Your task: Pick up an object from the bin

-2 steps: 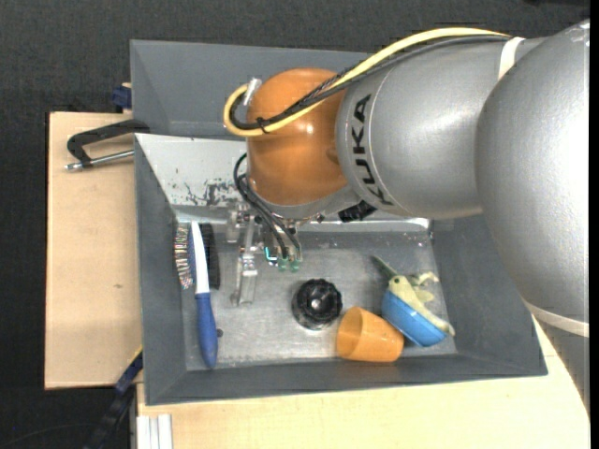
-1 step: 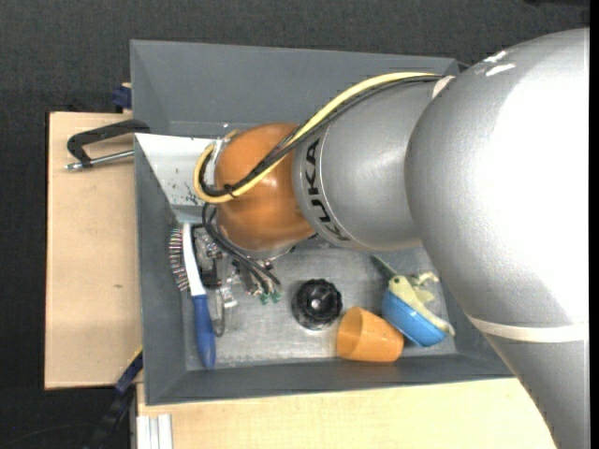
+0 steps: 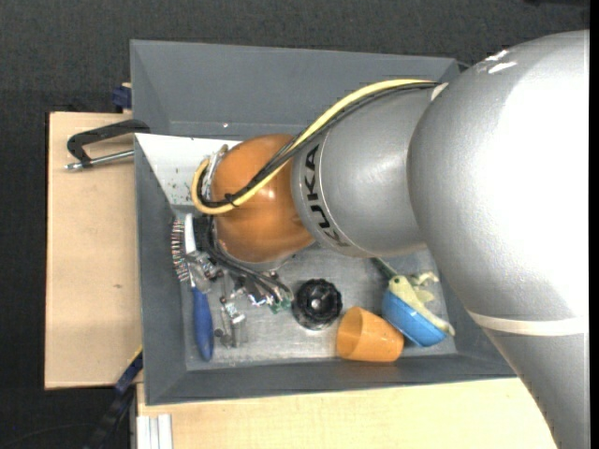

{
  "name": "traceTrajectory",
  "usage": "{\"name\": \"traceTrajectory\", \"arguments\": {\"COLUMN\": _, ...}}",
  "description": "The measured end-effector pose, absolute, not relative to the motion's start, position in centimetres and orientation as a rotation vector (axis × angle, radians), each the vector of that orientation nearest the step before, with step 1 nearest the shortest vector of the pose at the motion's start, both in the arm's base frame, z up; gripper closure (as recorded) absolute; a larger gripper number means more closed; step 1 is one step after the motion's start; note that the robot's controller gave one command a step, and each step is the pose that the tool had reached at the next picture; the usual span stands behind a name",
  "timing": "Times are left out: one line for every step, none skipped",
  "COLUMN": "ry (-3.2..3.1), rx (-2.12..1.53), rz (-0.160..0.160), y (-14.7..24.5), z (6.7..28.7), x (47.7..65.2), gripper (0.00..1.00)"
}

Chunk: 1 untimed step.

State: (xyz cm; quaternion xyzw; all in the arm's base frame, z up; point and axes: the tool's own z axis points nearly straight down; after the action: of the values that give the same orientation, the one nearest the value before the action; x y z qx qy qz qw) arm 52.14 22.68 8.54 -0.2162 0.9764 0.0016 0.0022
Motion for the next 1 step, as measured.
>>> {"name": "traceTrajectory", "arguments": {"ry": 2.879, "rx": -1.239, "rz": 0.001, "y": 23.38, "z": 7.82, "x": 50.48, "gripper": 0.0}}
